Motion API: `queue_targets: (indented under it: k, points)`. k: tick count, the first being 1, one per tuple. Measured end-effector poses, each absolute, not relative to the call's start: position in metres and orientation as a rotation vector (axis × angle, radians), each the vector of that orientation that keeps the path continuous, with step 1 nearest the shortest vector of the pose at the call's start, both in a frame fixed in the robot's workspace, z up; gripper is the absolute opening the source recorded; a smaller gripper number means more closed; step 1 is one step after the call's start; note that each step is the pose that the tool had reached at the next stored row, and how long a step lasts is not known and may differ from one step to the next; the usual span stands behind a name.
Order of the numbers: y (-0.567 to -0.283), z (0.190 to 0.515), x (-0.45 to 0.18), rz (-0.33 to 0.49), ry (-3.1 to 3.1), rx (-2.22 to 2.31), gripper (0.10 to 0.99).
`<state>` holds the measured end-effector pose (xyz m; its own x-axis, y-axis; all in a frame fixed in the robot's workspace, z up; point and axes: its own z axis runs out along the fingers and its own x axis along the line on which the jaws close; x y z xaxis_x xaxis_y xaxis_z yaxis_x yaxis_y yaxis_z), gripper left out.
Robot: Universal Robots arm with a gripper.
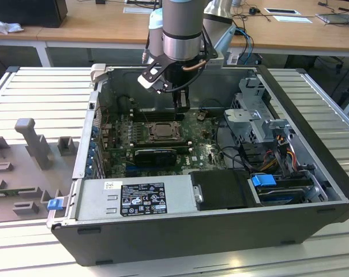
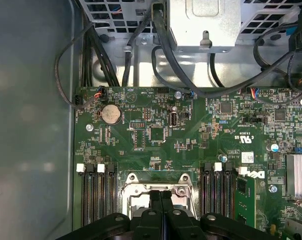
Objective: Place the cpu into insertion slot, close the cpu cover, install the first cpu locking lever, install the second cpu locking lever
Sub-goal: 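Close the cpu cover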
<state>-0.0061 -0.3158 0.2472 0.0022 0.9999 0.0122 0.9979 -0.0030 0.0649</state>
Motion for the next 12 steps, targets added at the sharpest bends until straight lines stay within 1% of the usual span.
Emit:
queue_targets:
  k: [12]
  points:
    - [-0.3158, 0.2472, -0.0106, 0.085, 2.191, 2.197, 0.106]
